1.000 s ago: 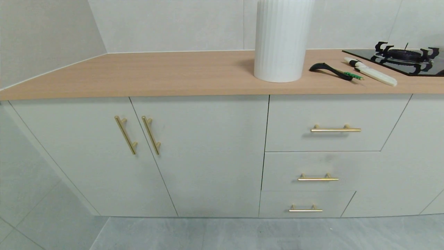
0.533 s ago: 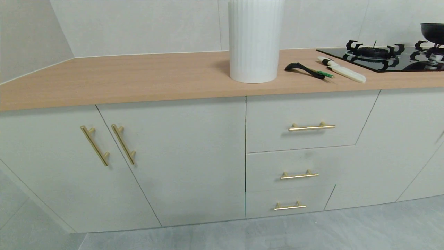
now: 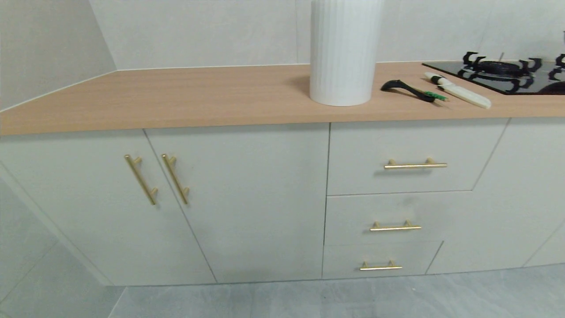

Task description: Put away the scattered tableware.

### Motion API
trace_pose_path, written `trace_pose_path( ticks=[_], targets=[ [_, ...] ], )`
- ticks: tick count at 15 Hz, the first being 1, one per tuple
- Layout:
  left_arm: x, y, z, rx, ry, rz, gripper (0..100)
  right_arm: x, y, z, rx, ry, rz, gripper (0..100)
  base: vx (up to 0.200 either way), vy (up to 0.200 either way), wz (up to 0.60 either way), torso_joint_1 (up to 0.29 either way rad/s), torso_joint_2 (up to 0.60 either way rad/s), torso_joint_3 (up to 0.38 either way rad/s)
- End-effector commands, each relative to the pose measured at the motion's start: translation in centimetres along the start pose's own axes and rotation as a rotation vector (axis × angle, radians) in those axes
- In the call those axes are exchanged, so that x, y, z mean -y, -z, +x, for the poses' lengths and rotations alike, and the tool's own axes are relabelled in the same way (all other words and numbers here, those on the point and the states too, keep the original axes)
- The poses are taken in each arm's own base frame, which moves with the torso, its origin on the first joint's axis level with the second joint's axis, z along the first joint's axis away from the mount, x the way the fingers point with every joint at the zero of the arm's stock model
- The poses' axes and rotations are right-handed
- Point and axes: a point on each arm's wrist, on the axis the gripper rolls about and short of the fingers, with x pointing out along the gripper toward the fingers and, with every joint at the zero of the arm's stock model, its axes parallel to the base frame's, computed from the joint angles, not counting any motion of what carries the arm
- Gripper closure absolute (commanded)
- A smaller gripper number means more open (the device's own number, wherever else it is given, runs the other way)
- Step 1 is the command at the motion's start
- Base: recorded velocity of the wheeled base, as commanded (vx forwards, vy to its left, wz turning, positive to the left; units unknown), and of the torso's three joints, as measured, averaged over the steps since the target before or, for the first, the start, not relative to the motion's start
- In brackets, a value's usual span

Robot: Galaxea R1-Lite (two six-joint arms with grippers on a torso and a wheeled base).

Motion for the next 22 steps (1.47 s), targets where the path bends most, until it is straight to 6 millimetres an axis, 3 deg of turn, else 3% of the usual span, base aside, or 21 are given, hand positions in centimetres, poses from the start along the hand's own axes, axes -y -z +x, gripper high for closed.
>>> trace_pose_path(
  ticks=[1,16,18,19,22],
  targets=[
    [0.0,0.0,0.0,0.000,0.000,-0.001,0,0.0,0.0,0.0,-0.002,0.000,0.000,0,0.000,0.000,0.00,0.000,0.00,0.000],
    [0.0,0.0,0.0,0.000,0.000,0.000,0,-0.1,-0.1,0.0,0.003,-0.063,-0.045,0,0.000,0.000,0.00,0.000,0.00,0.000],
    [0.0,0.0,0.0,0.000,0.000,0.002,0,-0.2,-3.4,-0.7,0.086,-0.122,0.045,0,0.000,0.000,0.00,0.000,0.00,0.000],
    [0.0,0.0,0.0,0.000,0.000,0.000,0,-0.3,-4.5,-0.3,0.047,-0.158,0.073,0,0.000,0.000,0.00,0.000,0.00,0.000],
    [0.0,0.0,0.0,0.000,0.000,0.002,0,-0.6,-5.3,3.2,-0.222,-0.248,0.057,0,0.000,0.000,0.00,0.000,0.00,0.000]
  ],
)
